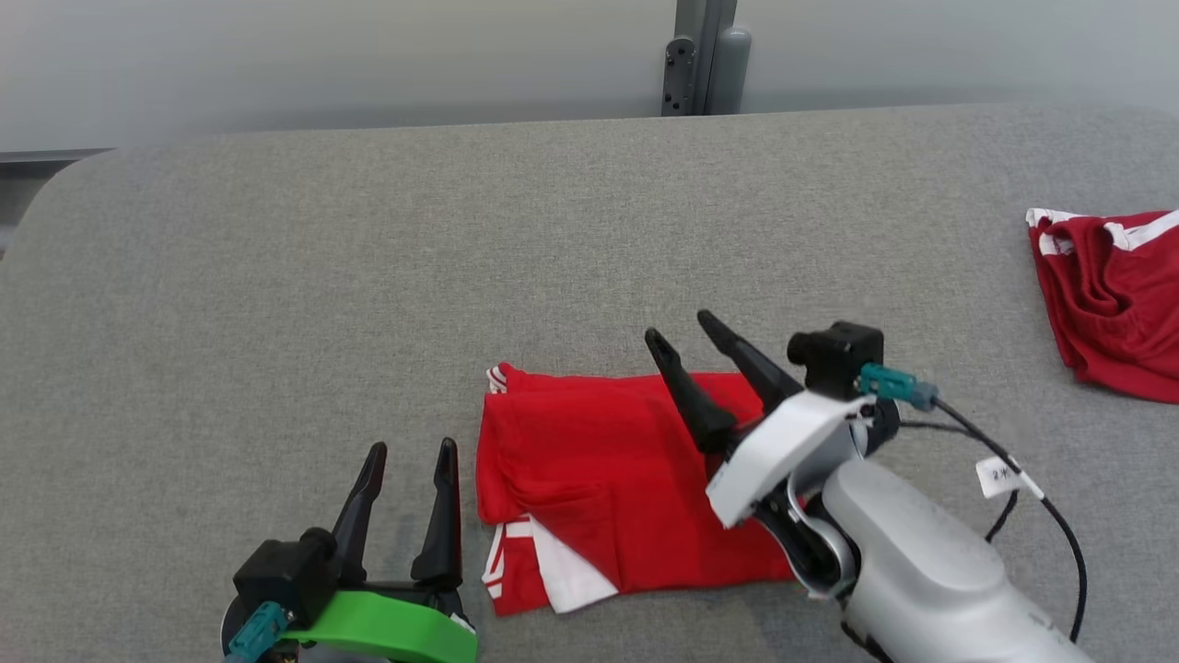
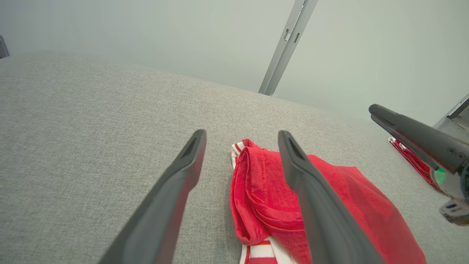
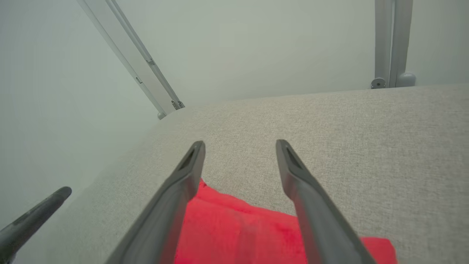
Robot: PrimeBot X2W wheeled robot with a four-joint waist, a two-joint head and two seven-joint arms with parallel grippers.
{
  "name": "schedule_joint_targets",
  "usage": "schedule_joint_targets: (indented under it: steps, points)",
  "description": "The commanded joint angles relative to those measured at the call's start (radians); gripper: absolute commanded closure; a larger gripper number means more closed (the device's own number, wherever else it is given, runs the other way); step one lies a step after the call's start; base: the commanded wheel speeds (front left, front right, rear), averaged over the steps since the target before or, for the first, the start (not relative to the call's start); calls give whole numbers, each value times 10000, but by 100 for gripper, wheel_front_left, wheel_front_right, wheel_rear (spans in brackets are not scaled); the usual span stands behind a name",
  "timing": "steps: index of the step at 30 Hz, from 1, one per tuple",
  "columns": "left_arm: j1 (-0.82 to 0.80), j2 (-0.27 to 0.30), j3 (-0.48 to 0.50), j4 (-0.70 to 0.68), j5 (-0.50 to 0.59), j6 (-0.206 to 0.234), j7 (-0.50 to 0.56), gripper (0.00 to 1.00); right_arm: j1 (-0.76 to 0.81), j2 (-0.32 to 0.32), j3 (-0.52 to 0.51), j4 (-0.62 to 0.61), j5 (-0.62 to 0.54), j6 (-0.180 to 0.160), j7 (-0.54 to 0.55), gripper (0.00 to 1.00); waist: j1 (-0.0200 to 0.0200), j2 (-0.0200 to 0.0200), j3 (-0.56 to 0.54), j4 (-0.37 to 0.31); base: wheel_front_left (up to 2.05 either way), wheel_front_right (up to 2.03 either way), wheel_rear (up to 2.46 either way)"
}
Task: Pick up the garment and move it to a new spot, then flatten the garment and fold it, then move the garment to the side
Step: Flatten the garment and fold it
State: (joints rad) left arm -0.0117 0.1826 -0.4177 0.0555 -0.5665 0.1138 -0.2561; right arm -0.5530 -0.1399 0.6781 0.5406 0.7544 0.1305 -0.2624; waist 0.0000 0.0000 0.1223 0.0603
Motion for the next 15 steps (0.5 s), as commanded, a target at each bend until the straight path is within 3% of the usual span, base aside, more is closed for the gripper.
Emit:
schedule_joint_targets:
  steps: [1,4,15]
  points:
    - [-41,85,31,-42,50,46,-15,0,406,-108,14,-143,-233,4,-24,71,0,0,-1,26,0,0,0]
    - [-66,101,27,-59,38,62,-14,0,1048,-276,124,-344,-645,4,-25,100,0,0,-1,121,0,0,0]
    - [-210,65,35,15,-22,33,-27,0,2181,-144,736,116,-1466,4,133,100,0,0,147,837,0,0,0]
